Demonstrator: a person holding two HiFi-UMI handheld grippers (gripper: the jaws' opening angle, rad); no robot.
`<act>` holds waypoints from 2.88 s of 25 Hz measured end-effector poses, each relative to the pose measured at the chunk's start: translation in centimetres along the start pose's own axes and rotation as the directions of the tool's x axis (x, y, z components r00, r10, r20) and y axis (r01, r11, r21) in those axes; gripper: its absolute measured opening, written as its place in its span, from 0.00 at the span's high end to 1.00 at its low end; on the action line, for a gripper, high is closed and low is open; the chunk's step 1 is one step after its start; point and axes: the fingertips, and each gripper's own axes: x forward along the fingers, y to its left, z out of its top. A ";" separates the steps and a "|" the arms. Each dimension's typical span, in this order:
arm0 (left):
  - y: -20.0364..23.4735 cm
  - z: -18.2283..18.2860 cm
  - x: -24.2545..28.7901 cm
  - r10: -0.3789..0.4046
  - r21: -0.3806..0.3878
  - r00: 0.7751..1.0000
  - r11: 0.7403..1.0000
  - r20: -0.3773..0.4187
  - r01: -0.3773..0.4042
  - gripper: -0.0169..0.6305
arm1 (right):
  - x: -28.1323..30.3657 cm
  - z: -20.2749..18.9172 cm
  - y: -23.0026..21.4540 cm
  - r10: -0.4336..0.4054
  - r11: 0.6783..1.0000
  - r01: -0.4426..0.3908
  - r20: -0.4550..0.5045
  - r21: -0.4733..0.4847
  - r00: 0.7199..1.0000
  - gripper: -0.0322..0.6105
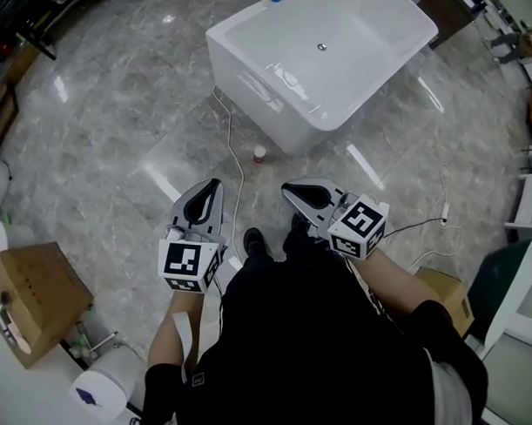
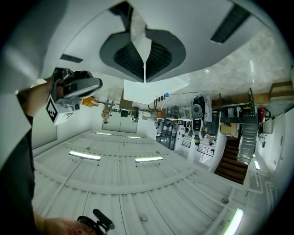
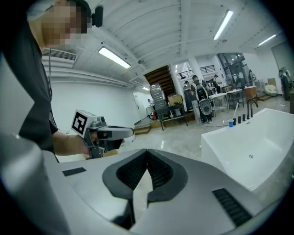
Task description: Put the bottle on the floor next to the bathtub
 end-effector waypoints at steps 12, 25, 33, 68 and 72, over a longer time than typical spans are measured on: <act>-5.4 1.6 -3.9 0.085 -0.010 0.996 0.996 0.009 -0.085 0.94 | -11.1 -0.3 1.2 -0.086 0.996 0.083 0.090 0.031 0.992 0.91; -23.3 10.5 -0.2 0.166 -0.020 0.971 0.986 0.174 -0.165 0.94 | -28.5 0.9 -4.2 -0.032 0.997 0.047 0.236 -0.057 0.971 0.91; -26.3 17.4 5.0 0.071 0.037 0.970 0.996 0.232 -0.082 0.94 | -32.4 8.5 -7.6 -0.070 0.984 0.130 0.416 -0.119 0.907 0.91; -21.9 14.9 0.8 0.133 0.059 0.970 0.987 0.203 -0.148 0.94 | -28.1 8.5 -4.7 -0.136 0.969 0.207 0.412 -0.134 0.901 0.91; -21.7 14.6 0.7 0.131 0.054 0.971 0.988 0.200 -0.145 0.94 | -27.9 8.4 -4.6 -0.140 0.969 0.210 0.410 -0.130 0.901 0.91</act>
